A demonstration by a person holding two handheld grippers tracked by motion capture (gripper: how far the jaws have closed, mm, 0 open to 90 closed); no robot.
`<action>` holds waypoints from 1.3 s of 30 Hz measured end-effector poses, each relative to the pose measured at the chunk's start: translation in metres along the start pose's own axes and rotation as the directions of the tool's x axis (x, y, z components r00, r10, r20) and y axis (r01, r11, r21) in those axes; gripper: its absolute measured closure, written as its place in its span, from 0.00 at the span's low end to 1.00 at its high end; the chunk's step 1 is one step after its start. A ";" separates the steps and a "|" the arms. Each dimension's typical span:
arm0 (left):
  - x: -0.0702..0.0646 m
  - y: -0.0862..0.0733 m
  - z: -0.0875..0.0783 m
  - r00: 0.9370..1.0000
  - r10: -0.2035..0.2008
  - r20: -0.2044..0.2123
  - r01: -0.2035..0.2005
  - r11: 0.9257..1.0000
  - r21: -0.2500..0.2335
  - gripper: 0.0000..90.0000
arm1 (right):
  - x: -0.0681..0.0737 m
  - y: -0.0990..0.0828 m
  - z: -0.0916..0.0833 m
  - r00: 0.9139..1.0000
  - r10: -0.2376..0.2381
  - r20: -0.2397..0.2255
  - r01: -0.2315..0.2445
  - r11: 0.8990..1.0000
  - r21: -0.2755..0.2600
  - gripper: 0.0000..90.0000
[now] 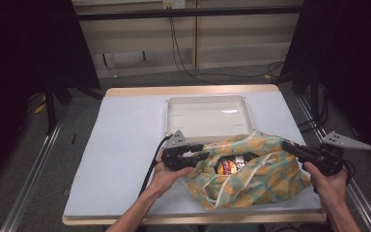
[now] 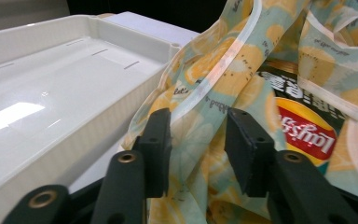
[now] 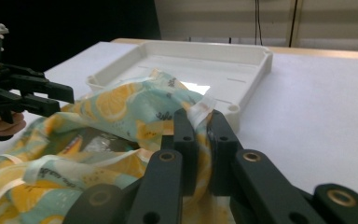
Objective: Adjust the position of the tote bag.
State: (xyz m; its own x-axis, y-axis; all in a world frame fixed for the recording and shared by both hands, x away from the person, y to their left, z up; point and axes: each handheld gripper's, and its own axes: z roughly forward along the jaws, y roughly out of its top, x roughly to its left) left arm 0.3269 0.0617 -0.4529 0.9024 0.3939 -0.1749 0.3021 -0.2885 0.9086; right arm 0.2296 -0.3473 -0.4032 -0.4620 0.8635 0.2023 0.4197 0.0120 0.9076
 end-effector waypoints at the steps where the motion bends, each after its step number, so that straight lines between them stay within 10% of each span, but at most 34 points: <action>1: 0.003 -0.001 0.001 1.000 -0.007 -0.007 0.007 1.000 0.003 0.66 | -0.002 -0.001 0.002 1.000 0.005 0.006 -0.005 1.000 0.009 0.95; 6: 0.010 -0.005 0.006 0.999 -0.039 0.030 0.038 0.999 0.029 1.00 | -0.021 -0.017 0.005 0.996 0.077 0.052 -0.078 0.997 0.029 0.95; 16: 0.012 -0.009 0.002 0.998 -0.047 0.034 0.046 0.998 0.037 1.00 | -0.032 -0.048 -0.001 0.991 0.095 0.094 -0.106 0.988 0.110 0.77; 28: -0.016 0.005 -0.022 0.997 0.012 0.082 -0.010 1.000 -0.014 0.87 | 0.002 -0.012 -0.026 0.999 0.009 0.038 -0.009 1.000 0.002 0.41; 39: -0.052 0.005 -0.001 0.972 0.074 0.222 -0.082 0.996 0.028 0.79 | 0.056 0.017 0.034 0.982 -0.085 -0.169 0.100 0.992 0.080 0.64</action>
State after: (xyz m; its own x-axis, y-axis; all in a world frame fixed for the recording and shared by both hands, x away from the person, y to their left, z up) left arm 0.2811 0.0406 -0.4389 0.9680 0.1674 -0.1871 0.2352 -0.3445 0.9088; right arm 0.2374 -0.2821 -0.3889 -0.6210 0.7620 0.1836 0.4328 0.1382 0.8908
